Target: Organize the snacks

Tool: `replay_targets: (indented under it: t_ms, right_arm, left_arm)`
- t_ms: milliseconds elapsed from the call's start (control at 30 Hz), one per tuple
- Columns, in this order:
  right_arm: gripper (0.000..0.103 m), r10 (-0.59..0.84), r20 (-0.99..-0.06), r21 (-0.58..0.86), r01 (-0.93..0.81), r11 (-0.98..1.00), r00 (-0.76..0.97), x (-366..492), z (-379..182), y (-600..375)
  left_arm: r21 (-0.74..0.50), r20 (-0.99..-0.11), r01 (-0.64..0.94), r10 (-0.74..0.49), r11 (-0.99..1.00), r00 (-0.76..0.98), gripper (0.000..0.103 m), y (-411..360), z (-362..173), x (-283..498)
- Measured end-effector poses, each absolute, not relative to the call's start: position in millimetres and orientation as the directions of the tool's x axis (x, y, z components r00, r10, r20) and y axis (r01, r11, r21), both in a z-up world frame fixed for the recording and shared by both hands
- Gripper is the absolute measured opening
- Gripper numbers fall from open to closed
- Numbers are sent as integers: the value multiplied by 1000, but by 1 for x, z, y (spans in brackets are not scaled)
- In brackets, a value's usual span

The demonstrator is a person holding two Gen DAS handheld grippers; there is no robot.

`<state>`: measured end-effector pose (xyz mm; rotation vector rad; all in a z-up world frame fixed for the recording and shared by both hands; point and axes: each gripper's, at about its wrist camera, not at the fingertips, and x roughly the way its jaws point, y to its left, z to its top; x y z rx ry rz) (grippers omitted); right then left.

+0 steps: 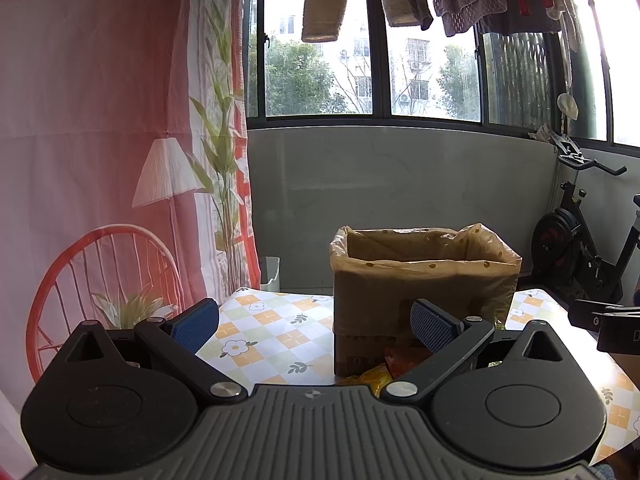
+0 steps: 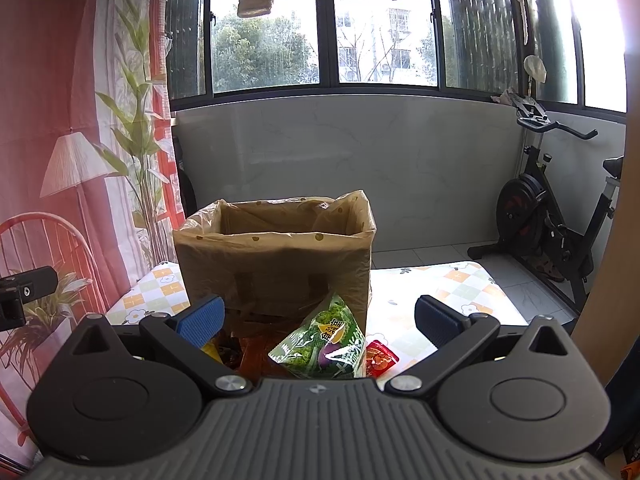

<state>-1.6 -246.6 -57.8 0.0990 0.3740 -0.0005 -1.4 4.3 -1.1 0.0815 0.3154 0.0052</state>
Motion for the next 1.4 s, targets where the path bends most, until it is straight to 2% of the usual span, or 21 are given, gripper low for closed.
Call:
replay_targets:
  t_ms: [1400]
  right_arm:
    - [103,25,-357,125,22,992,934,-1,-57,-253]
  left_arm:
    - [53,-309,3,13,999,951,103,9,-2,-1]
